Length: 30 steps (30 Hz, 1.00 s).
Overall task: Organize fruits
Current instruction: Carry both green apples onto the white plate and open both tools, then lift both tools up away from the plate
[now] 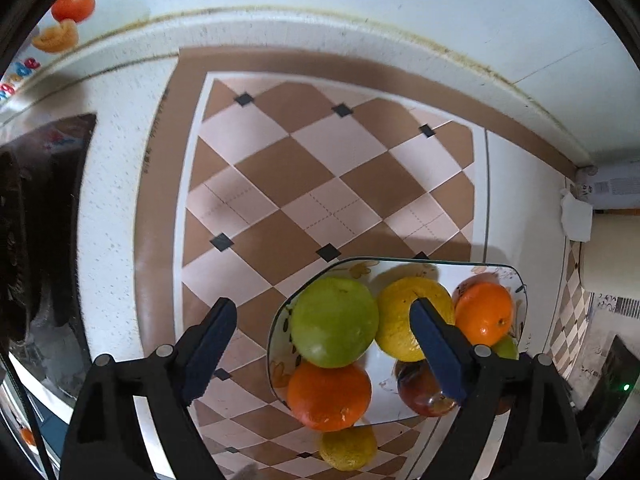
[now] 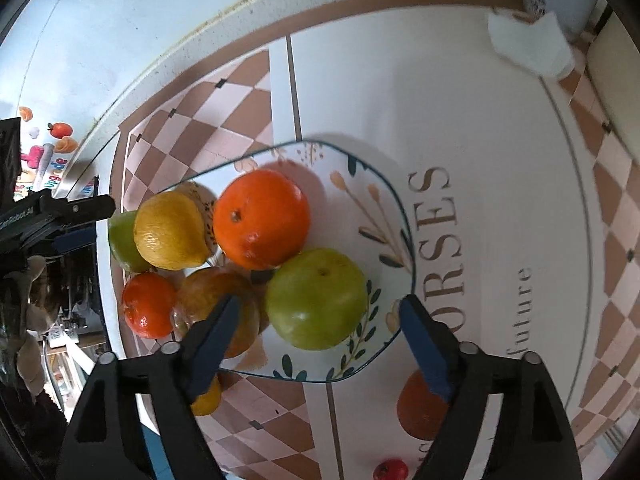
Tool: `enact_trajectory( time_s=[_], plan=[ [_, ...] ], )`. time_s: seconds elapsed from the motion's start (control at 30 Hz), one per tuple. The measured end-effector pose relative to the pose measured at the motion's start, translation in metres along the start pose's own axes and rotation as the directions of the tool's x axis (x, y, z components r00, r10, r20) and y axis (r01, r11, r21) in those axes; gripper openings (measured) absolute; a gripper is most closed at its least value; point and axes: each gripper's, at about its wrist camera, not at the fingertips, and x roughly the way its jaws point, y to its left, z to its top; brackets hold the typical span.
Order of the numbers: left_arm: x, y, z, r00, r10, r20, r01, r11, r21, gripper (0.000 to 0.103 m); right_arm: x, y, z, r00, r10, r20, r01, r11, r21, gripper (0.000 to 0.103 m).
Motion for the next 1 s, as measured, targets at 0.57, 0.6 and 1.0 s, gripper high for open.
enact_trajectory(
  time_s=[0.57,0.6,1.0],
  plan=[
    [-0.071,-0.026,-0.096,0.966,0.108,0.234,-0.127,0.989,0.071,0.089,-0.073,0.039,-0.041,0.978,-0.147,0.146,0.166,0.978,-0.125,0.092],
    [-0.074,-0.026,-0.101,0.967,0.098,0.236,-0.118,0.991,0.069,0.089,-0.078,0.041,-0.045,0.976,-0.151,0.158,0.172,0.977,-0.129,0.092],
    [-0.111,-0.022,-0.162,0.948,0.068,0.310,-0.091,0.994,0.060,0.089,-0.137,0.062,-0.095,0.951,-0.162,0.264,0.210,0.964,-0.164,0.092]
  ],
)
